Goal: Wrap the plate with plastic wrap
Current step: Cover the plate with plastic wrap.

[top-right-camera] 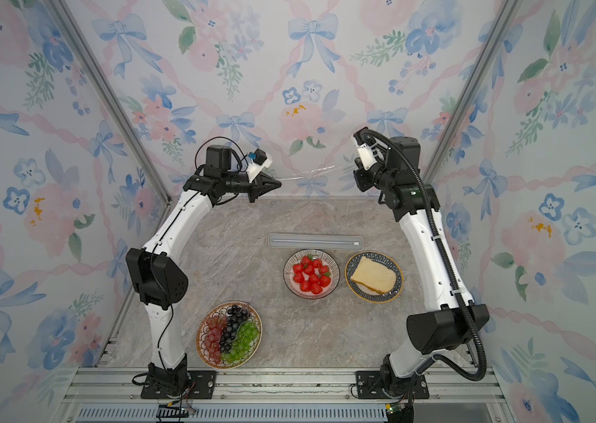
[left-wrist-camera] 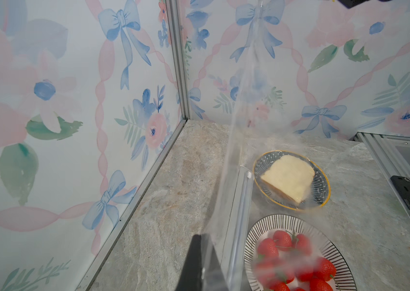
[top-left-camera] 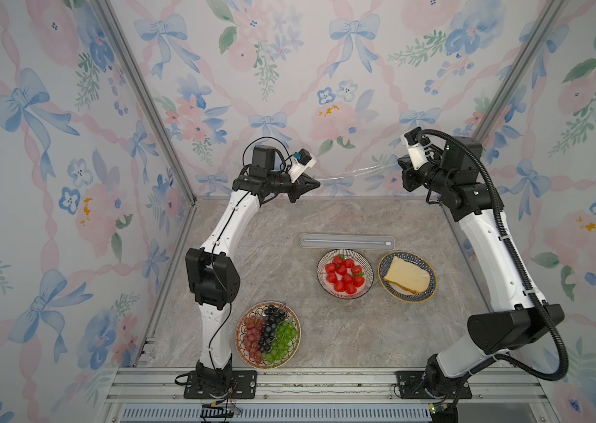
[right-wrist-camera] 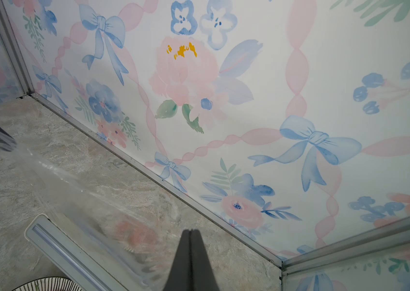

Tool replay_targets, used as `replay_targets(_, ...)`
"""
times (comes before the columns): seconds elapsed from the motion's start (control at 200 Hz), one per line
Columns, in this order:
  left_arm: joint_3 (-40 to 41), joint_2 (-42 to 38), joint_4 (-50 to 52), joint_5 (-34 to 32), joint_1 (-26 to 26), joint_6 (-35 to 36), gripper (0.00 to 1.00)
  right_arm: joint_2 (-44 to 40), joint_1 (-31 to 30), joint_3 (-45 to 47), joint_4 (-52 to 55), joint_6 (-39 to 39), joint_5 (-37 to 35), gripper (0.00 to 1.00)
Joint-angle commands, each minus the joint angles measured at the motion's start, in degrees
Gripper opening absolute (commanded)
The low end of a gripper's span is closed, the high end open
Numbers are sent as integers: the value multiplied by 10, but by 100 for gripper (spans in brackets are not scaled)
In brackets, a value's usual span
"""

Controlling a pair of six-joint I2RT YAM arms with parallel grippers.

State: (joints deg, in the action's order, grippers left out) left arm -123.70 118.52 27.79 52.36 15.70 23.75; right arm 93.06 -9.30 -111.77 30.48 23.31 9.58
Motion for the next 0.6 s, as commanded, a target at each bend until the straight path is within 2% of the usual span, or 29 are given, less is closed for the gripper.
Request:
replay_targets(0.0,-12,-27,-5,10,-4,-9,0,1,4,-21,-1,-11,0,0)
replay_targets(0.2,19,-39,-5,13,-2,-6,0,-23,-3,22,5,-8,14,0)
replay_targets(0.405,116,-105,-5,-2,3,22,0,-93,-8,125,-7,-22,24,0)
replay_targets(0.595,220,-170,-9,-50,32,42,0,-170,-30,235,-2,-48,19,0)
